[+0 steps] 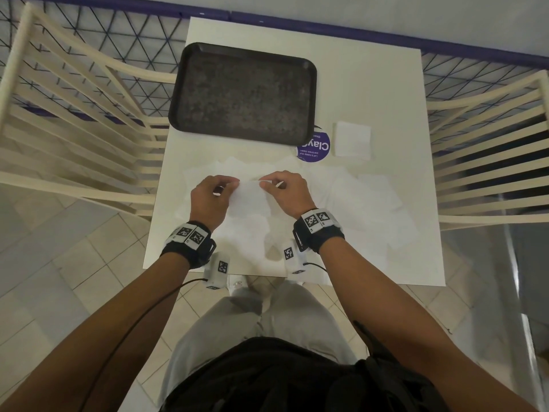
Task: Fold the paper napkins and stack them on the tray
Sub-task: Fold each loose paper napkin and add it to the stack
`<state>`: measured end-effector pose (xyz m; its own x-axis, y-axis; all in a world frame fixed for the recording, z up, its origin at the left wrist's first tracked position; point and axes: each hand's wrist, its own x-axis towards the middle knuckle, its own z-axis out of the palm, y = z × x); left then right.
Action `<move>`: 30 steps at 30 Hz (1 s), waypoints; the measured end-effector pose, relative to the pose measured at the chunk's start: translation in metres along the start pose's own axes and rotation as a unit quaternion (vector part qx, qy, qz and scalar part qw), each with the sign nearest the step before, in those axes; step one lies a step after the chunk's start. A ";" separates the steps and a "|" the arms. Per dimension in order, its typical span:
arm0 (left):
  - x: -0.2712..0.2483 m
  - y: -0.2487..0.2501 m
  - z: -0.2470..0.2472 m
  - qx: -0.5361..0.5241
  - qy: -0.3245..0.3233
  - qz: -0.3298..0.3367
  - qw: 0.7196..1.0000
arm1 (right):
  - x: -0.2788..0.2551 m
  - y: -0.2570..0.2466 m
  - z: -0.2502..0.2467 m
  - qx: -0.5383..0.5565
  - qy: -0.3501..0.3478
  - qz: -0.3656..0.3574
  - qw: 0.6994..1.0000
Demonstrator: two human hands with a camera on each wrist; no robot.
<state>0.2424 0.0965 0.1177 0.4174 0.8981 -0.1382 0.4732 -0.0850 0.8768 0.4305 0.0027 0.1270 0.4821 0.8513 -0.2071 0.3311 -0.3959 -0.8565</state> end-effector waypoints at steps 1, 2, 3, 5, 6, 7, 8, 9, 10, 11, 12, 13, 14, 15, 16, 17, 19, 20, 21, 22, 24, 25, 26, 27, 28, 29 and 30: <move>0.000 0.000 0.001 0.013 0.006 0.004 1.000 | 0.001 0.001 0.000 -0.009 0.002 0.001 1.000; 0.001 -0.001 0.002 0.027 0.010 0.005 1.000 | 0.001 0.002 0.000 -0.017 0.004 0.002 1.000; 0.001 -0.001 0.002 0.037 0.011 0.005 0.999 | 0.002 0.002 0.000 -0.025 0.006 0.002 1.000; 0.001 0.001 0.002 0.044 0.009 0.018 0.999 | 0.003 0.002 0.002 -0.038 0.006 -0.007 0.999; 0.001 0.002 0.002 0.041 0.004 0.023 0.999 | 0.003 0.001 0.003 -0.049 0.004 -0.011 0.999; 0.000 0.004 0.002 0.034 -0.005 0.022 0.999 | 0.003 -0.001 0.005 -0.064 0.000 -0.011 0.998; -0.001 0.006 0.003 0.028 -0.015 0.023 0.999 | 0.003 -0.004 0.007 -0.082 -0.004 -0.013 0.997; -0.001 0.008 0.003 0.026 -0.023 0.027 0.999 | 0.003 -0.008 0.008 -0.101 -0.010 -0.017 0.995; -0.002 0.010 0.004 0.025 -0.029 0.035 0.999 | 0.003 -0.013 0.008 -0.118 -0.016 -0.023 0.993; -0.002 0.012 0.005 0.023 -0.033 0.043 0.998 | 0.003 -0.019 0.008 -0.129 -0.021 -0.027 0.991; -0.002 0.013 0.005 0.021 -0.035 0.050 0.998 | 0.003 -0.023 0.008 -0.137 -0.024 -0.032 0.990; -0.002 0.014 0.005 0.021 -0.035 0.055 0.998 | 0.003 -0.026 0.008 -0.142 -0.025 -0.035 0.989; -0.002 0.014 0.004 0.020 -0.035 0.059 0.997 | 0.003 -0.028 0.009 -0.143 -0.024 -0.036 0.989; -0.002 0.015 0.004 0.019 -0.035 0.061 0.997 | 0.002 -0.030 0.008 -0.141 -0.021 -0.036 0.989; -0.001 0.016 0.003 0.018 -0.035 0.061 0.997 | 0.002 -0.031 0.007 -0.134 -0.021 -0.032 0.990; -0.001 0.016 0.002 0.019 -0.034 0.057 0.998 | 0.001 -0.030 0.005 -0.124 -0.023 -0.021 0.992; 0.000 0.016 0.000 0.017 -0.028 0.039 0.999 | 0.003 -0.025 -0.001 -0.097 -0.026 0.010 0.995; 0.000 0.016 -0.001 0.013 -0.022 0.030 0.999 | 0.005 -0.021 -0.005 -0.083 -0.024 0.023 0.996; 0.001 0.015 -0.002 0.009 -0.016 0.023 1.000 | 0.006 -0.017 -0.008 -0.068 -0.019 0.031 0.997; 0.001 0.015 -0.003 0.006 -0.012 0.020 1.000 | 0.008 -0.013 -0.012 -0.047 -0.015 0.038 0.998; 0.000 0.015 -0.002 0.002 -0.008 0.016 1.000 | 0.008 -0.010 -0.019 -0.004 -0.011 0.045 0.999; 0.000 0.016 0.000 0.001 -0.008 0.016 1.000 | 0.006 -0.011 -0.021 0.012 -0.010 0.041 0.999; 0.000 0.016 0.001 0.001 -0.008 0.016 1.000 | 0.005 -0.013 -0.023 0.023 -0.007 0.036 0.999; -0.001 0.017 0.003 0.001 -0.007 0.016 1.000 | 0.003 -0.014 -0.025 0.030 -0.003 0.034 0.999; -0.001 0.018 0.005 0.002 -0.007 0.017 1.000 | 0.003 -0.013 -0.024 0.034 0.004 0.036 0.999; -0.001 0.018 0.007 0.005 -0.006 0.019 1.000 | 0.003 -0.014 -0.024 0.042 0.010 0.038 0.998; -0.002 0.019 0.008 0.009 -0.005 0.023 1.000 | 0.003 -0.014 -0.022 0.049 0.018 0.043 0.998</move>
<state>0.2570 0.0900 0.1309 0.4474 0.8884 -0.1031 0.4672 -0.1339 0.8740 0.4449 0.0033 0.1491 0.5343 0.8021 -0.2669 0.2076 -0.4306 -0.8784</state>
